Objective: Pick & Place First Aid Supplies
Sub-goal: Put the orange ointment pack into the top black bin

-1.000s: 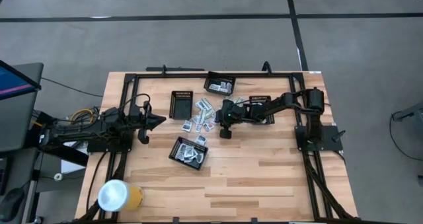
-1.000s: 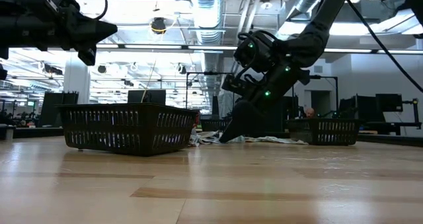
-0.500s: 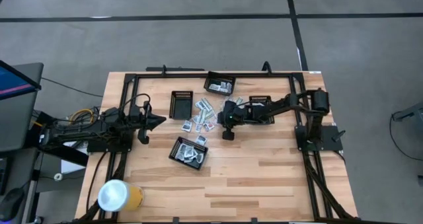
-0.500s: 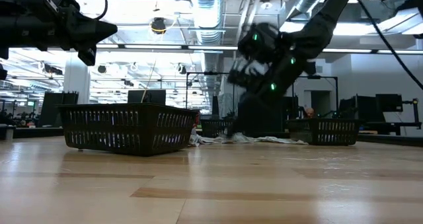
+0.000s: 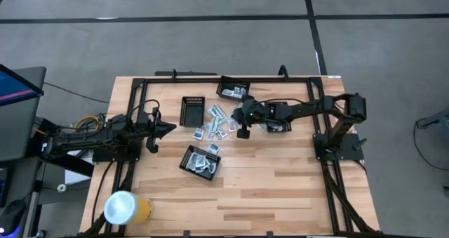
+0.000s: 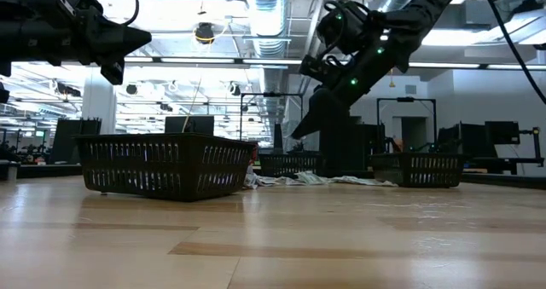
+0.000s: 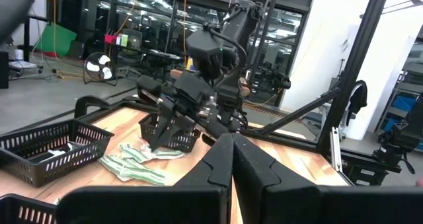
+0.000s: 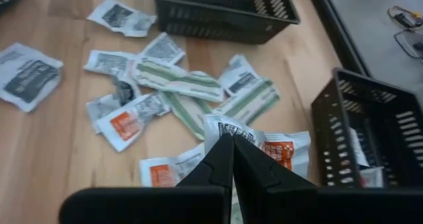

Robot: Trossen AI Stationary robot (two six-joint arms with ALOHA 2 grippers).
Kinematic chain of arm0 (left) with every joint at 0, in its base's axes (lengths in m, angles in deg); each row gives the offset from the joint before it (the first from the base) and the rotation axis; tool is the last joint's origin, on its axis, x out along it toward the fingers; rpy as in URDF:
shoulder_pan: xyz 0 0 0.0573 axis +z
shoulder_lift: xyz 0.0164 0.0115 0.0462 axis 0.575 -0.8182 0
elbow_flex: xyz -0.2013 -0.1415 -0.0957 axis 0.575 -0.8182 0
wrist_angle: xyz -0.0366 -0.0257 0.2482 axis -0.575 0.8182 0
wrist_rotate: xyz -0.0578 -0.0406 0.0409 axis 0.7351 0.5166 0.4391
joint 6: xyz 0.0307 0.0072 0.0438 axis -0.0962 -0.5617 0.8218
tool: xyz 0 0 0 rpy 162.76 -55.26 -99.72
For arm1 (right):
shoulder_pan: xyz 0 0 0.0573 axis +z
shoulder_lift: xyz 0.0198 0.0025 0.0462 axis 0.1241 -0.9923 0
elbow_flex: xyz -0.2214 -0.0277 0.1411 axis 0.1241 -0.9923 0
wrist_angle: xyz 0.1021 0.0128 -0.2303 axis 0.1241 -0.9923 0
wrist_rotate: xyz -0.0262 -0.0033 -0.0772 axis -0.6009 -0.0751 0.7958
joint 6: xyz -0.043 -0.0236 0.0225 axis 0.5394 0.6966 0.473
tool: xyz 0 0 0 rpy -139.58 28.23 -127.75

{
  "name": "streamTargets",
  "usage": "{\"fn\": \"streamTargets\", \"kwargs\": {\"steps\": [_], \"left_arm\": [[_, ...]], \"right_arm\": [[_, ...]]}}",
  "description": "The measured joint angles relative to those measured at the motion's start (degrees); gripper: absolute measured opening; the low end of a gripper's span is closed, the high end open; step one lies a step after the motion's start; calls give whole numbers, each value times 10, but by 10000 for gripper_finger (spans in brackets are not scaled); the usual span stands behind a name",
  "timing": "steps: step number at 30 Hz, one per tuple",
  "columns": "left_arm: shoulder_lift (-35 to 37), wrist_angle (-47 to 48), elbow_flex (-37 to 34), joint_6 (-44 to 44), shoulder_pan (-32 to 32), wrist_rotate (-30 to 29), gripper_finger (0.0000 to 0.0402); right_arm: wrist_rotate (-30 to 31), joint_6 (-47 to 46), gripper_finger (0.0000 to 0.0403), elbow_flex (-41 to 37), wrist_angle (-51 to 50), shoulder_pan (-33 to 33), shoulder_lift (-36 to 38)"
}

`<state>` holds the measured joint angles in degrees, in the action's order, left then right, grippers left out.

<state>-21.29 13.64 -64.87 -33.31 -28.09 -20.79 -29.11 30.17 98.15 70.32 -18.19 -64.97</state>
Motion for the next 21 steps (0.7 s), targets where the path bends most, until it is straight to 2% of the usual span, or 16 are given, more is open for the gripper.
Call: {"fn": "streamTargets", "kwargs": {"steps": [9,21], "left_arm": [[0,0,0,0,1,0,8],[0,0,0,0,14,0,8]], "right_arm": [[0,4,0,0,15,-36,1],[-5,3,0,1,65,-128,2]]}}
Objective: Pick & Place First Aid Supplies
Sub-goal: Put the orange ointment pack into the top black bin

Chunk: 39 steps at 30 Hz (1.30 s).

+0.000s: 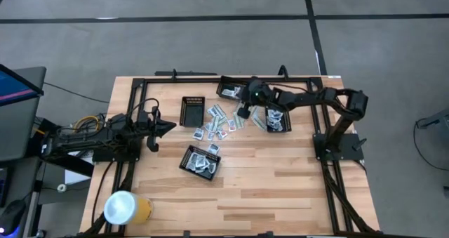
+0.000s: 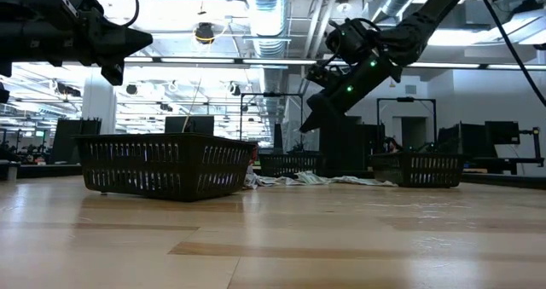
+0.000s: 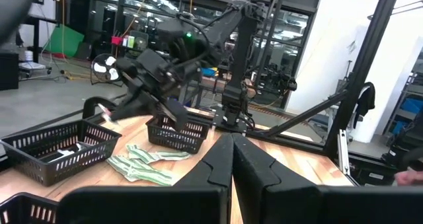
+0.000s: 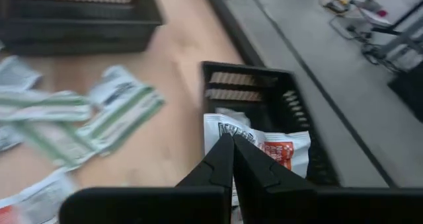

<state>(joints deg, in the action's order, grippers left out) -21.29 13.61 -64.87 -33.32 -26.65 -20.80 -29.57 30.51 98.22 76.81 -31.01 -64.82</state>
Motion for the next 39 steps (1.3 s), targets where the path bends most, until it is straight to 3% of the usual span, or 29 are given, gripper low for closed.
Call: {"fn": "streamTargets", "kwargs": {"steps": [3,9,15,28,39], "left_arm": [[0,0,0,0,0,0,8],[0,0,0,0,0,0,8],[0,0,0,0,0,0,8],[0,-2,0,0,0,0,8],[0,-4,0,0,0,0,8]], "right_arm": [[-10,-1,0,1,23,-21,-7],[-86,-21,0,0,54,-61,-33],[-90,-66,5,1,95,-72,-71],[-58,-76,83,1,95,-58,-71],[-65,-8,87,36,89,32,-51]]}}
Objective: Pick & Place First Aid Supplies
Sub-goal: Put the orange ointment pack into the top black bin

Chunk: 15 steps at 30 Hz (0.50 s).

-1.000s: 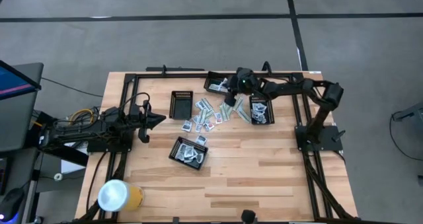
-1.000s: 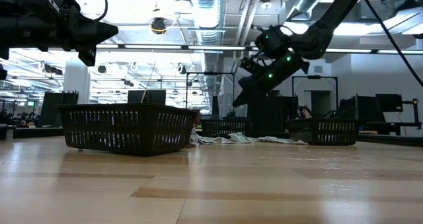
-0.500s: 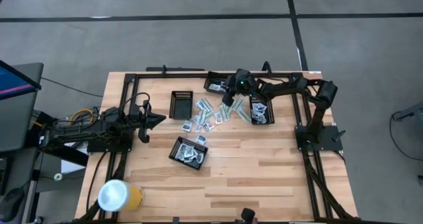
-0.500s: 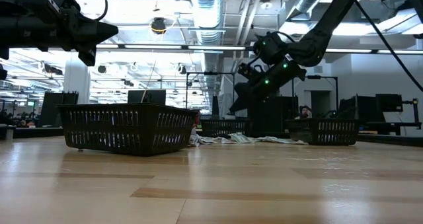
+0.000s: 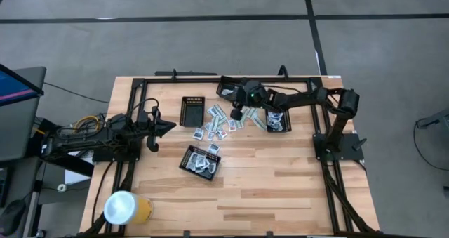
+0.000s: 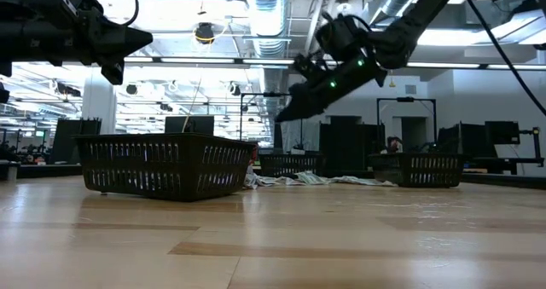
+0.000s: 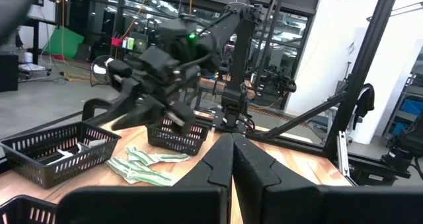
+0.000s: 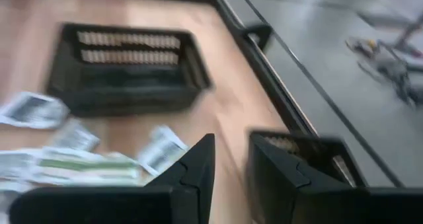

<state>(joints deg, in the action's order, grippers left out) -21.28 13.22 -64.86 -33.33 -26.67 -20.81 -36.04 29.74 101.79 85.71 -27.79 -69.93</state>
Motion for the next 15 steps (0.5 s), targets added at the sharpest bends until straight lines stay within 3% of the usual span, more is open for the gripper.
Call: {"fn": "streamTargets", "kwargs": {"steps": [15], "left_arm": [[0,-3,0,0,-11,0,8]], "right_arm": [[3,7,87,8,-97,94,0]]}}
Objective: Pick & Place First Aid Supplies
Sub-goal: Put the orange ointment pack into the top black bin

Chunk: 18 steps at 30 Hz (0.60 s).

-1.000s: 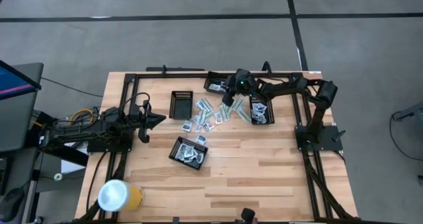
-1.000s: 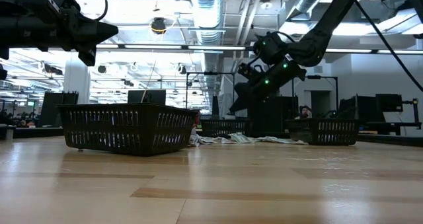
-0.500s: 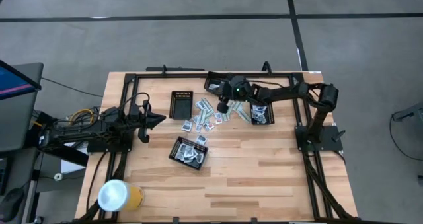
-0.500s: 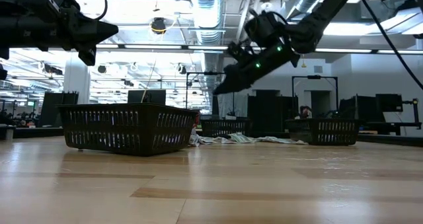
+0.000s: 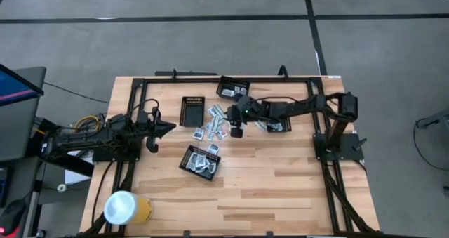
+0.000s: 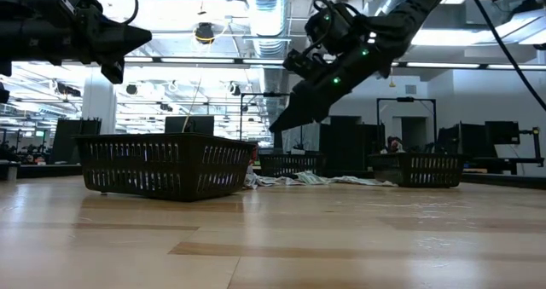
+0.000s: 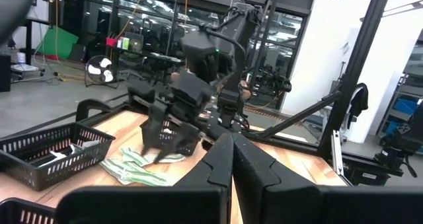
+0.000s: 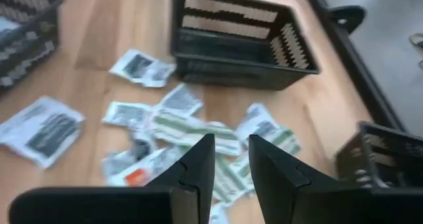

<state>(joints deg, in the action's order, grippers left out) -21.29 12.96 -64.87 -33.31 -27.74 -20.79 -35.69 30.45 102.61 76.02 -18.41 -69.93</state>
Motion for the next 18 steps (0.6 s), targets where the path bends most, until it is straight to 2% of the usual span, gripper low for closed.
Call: {"fn": "streamTargets", "kwargs": {"steps": [7,18], "left_arm": [[0,-2,0,0,0,0,8],[0,-2,0,0,0,0,8]], "right_arm": [[0,1,87,0,-12,20,0],[1,-9,87,-1,-102,5,-1]]}}
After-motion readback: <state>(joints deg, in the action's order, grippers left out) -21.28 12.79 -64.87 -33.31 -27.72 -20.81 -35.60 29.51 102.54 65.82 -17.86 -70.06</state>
